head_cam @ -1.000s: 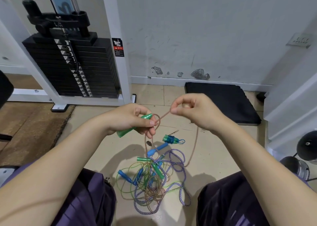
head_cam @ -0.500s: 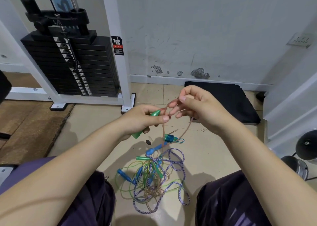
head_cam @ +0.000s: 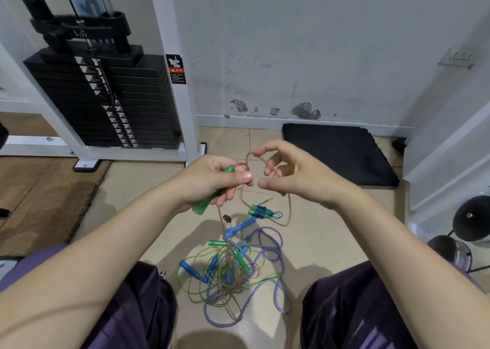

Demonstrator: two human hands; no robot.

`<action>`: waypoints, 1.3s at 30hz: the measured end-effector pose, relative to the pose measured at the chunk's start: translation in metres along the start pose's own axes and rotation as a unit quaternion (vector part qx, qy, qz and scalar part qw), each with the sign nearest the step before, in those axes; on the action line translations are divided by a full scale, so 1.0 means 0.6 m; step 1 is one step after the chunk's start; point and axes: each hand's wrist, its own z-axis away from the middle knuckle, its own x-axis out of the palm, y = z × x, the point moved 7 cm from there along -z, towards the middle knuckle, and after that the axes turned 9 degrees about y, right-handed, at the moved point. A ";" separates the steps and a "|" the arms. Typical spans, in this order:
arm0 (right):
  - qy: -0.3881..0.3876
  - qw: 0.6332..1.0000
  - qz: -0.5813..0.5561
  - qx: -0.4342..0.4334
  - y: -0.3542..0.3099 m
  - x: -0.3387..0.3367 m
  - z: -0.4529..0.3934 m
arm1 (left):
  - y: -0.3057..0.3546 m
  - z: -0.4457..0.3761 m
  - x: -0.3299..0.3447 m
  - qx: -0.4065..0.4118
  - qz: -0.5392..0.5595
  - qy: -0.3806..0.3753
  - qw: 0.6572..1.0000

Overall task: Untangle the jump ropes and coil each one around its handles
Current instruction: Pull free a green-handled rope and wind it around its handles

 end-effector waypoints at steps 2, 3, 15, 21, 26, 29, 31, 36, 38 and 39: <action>0.010 1.000 0.024 -0.017 -0.008 0.002 -0.001 | -0.003 0.001 0.002 0.001 -0.007 -0.003 1.000; 0.012 0.999 0.028 -0.023 -0.012 0.002 -0.001 | -0.003 0.001 0.002 0.002 -0.007 -0.005 1.000; -0.028 0.999 0.046 -0.002 -0.006 0.020 0.002 | -0.007 0.004 -0.003 -0.005 -0.069 0.001 0.998; 0.052 0.997 0.060 -0.012 -0.014 -0.019 -0.003 | -0.007 0.010 -0.017 -0.031 -0.157 -0.072 0.984; 0.099 0.995 0.002 0.015 0.003 -0.045 -0.005 | 0.000 0.004 -0.045 -0.004 -0.145 -0.002 0.989; 0.029 0.999 -0.021 0.028 0.005 -0.020 -0.002 | 0.020 0.005 -0.040 0.032 -0.074 0.007 0.997; -0.016 0.998 -0.050 0.020 -0.001 0.007 0.001 | 0.020 0.008 -0.028 0.034 -0.058 -0.009 0.998; -0.012 1.000 0.002 -0.017 -0.019 0.026 0.000 | 0.010 0.007 -0.011 0.015 -0.076 -0.027 0.997; 0.035 0.998 0.035 -0.025 -0.022 0.008 -0.004 | 0.008 0.007 -0.014 0.002 -0.089 -0.045 0.995; 0.065 0.997 0.043 -0.027 -0.022 -0.003 -0.006 | 0.005 0.007 -0.019 -0.006 -0.107 -0.051 0.993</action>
